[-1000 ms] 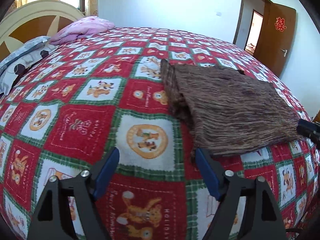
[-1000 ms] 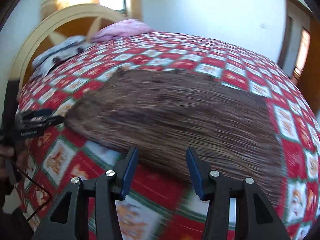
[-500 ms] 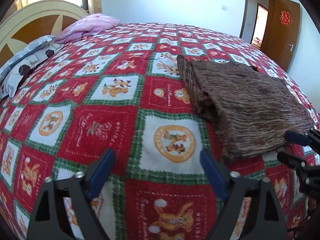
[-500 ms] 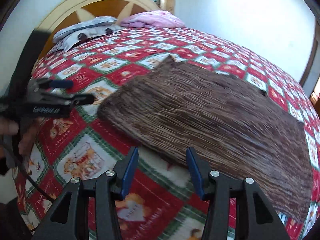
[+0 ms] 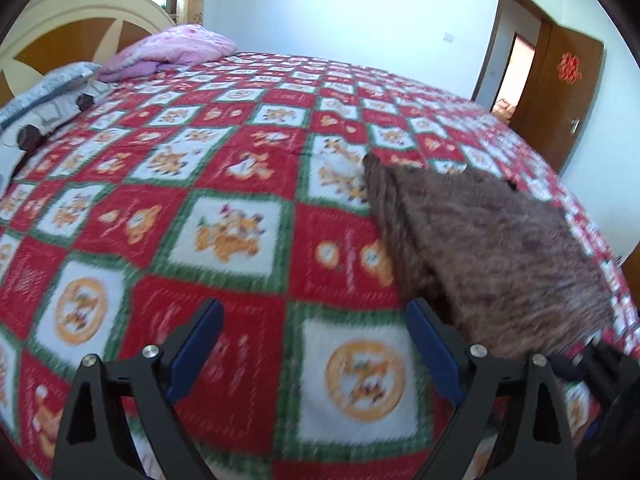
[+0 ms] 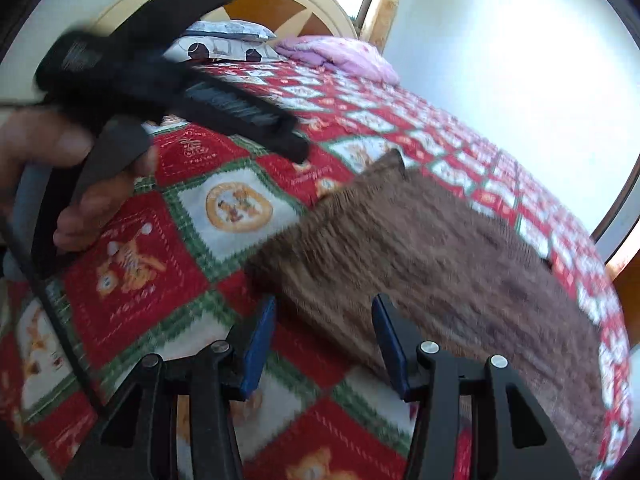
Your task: Fold small clothes
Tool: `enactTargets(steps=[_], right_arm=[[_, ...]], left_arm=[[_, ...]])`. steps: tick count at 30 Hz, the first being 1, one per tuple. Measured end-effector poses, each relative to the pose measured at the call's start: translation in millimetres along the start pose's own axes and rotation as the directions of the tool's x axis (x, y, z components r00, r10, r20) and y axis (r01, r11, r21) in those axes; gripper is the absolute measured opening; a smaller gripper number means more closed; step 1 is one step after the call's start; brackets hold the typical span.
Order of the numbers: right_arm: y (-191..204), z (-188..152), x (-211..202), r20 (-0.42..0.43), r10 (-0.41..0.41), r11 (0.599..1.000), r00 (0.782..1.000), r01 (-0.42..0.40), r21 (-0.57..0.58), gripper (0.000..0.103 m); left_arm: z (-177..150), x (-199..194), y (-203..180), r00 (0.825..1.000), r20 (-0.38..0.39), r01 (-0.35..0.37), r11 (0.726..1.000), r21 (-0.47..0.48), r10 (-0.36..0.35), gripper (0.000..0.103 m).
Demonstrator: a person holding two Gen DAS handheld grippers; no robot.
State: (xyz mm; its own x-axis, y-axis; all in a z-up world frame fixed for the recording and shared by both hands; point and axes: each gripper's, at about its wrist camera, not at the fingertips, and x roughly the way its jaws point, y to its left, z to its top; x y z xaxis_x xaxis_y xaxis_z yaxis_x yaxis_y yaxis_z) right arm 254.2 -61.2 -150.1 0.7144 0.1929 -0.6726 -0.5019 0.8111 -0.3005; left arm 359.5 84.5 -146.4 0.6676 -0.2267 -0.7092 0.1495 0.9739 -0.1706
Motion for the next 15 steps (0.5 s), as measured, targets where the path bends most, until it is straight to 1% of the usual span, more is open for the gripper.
enactTargets(steps=[1, 3, 6, 8, 11, 12, 13, 15], right_arm=[[3, 3, 4, 0.01, -0.02, 1.0, 1.0, 0.02, -0.015, 0.051], [6, 7, 10, 0.015, -0.032, 0.999, 0.999, 0.033, -0.022, 0.051], [3, 8, 17, 0.012, -0.026, 1.0, 1.0, 0.026, 0.01, 0.05], [1, 6, 18, 0.018, -0.021, 1.0, 1.0, 0.021, 0.023, 0.049], [0, 5, 19, 0.025, -0.014, 0.999, 1.0, 0.013, 0.031, 0.048], [0, 5, 20, 0.027, -0.014, 0.999, 1.0, 0.013, 0.031, 0.048], [0, 4, 21, 0.028, -0.013, 0.999, 1.0, 0.012, 0.032, 0.048], [-2, 3, 22, 0.033, -0.007, 0.999, 0.999, 0.006, 0.039, 0.048]], left_arm=[[3, 2, -1, 1.0, 0.003, 0.018, 1.0, -0.003, -0.018, 0.095], [15, 8, -5, 0.998, 0.01, 0.064, 0.998, -0.01, -0.064, 0.095], [29, 19, -13, 0.992, 0.004, 0.128, 0.992, -0.013, -0.128, 0.095], [36, 29, -20, 0.984, -0.017, 0.178, 0.984, -0.009, -0.178, 0.095], [44, 49, -30, 0.978, -0.053, 0.201, 0.98, 0.001, -0.201, 0.094], [47, 58, -34, 0.973, -0.073, 0.22, 0.976, 0.001, -0.219, 0.094], [49, 63, -35, 0.972, -0.083, 0.221, 0.975, -0.002, -0.22, 0.092], [52, 76, -40, 0.968, -0.102, 0.23, 0.973, -0.009, -0.23, 0.092]])
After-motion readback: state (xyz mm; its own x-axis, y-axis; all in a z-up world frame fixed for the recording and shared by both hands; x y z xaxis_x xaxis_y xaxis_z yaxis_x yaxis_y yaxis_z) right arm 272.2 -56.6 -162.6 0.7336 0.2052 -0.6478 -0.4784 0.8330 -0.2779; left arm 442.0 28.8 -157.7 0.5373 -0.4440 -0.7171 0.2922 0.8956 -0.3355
